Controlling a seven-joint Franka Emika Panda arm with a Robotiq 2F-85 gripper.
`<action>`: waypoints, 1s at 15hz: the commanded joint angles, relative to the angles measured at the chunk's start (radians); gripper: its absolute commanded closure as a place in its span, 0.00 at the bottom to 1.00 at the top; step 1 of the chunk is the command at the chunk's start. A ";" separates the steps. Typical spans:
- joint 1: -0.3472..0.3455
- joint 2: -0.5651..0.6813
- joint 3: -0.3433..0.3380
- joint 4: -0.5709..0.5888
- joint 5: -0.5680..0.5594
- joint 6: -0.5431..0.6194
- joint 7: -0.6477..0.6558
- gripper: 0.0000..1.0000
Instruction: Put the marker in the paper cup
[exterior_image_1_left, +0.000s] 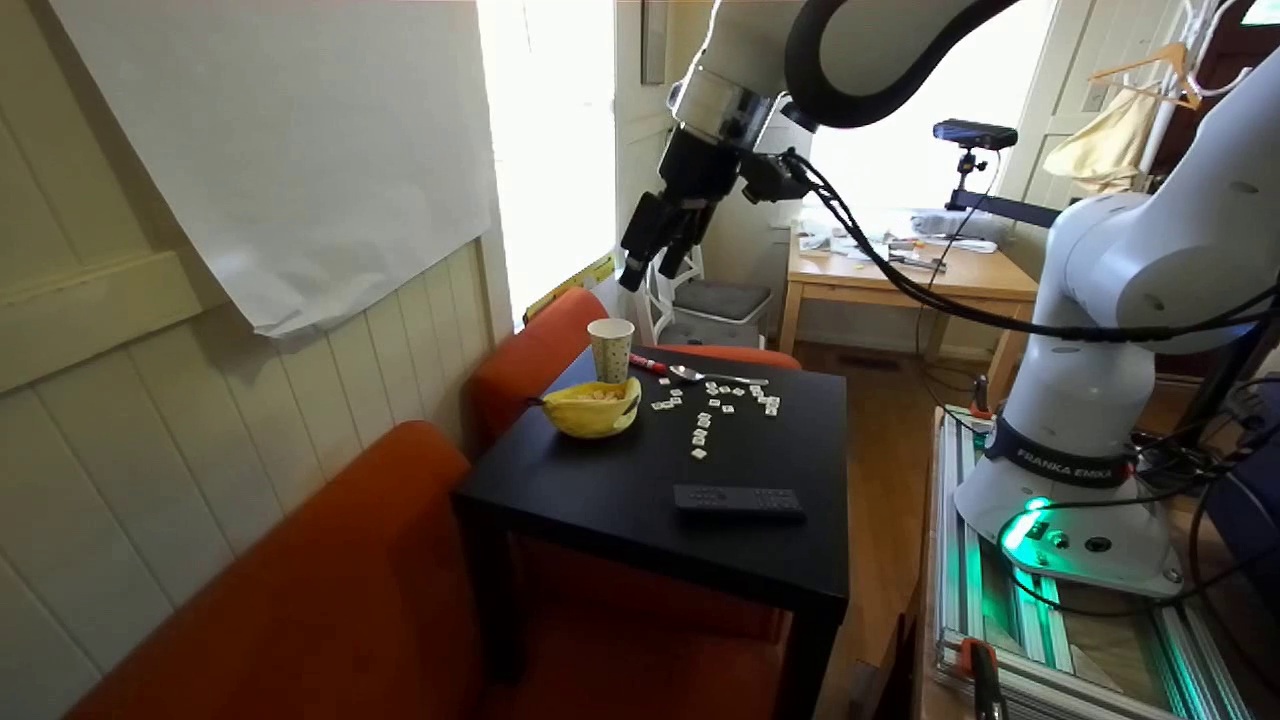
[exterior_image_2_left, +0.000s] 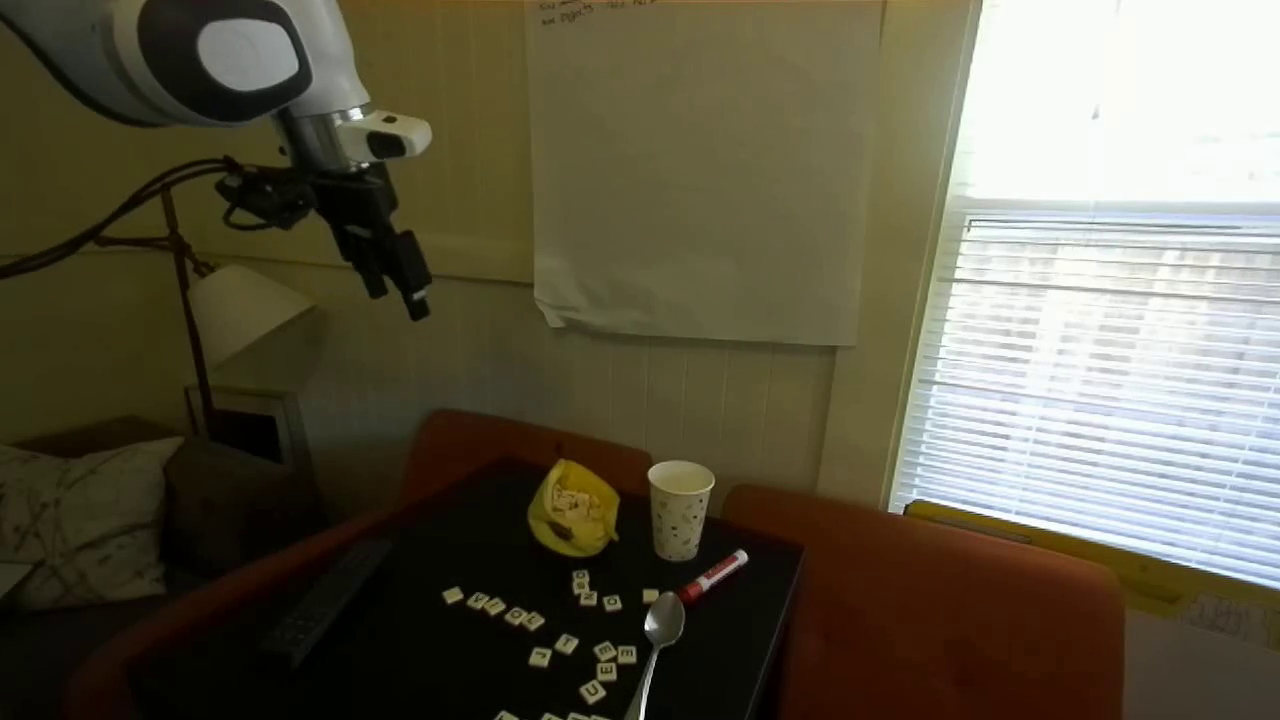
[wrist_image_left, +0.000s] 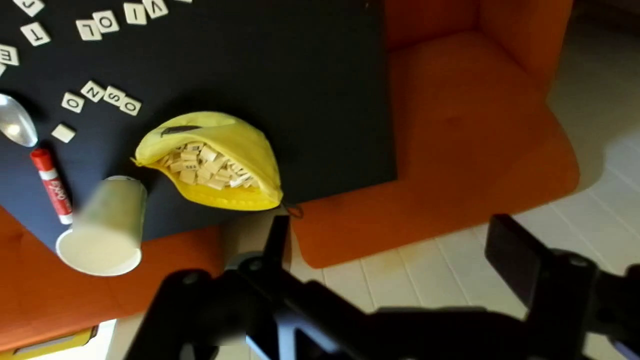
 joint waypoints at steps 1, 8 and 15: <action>-0.080 -0.012 0.010 -0.111 -0.079 0.222 0.054 0.00; -0.291 0.046 0.008 -0.129 -0.233 0.375 0.035 0.00; -0.459 0.129 0.035 -0.129 -0.348 0.388 0.069 0.00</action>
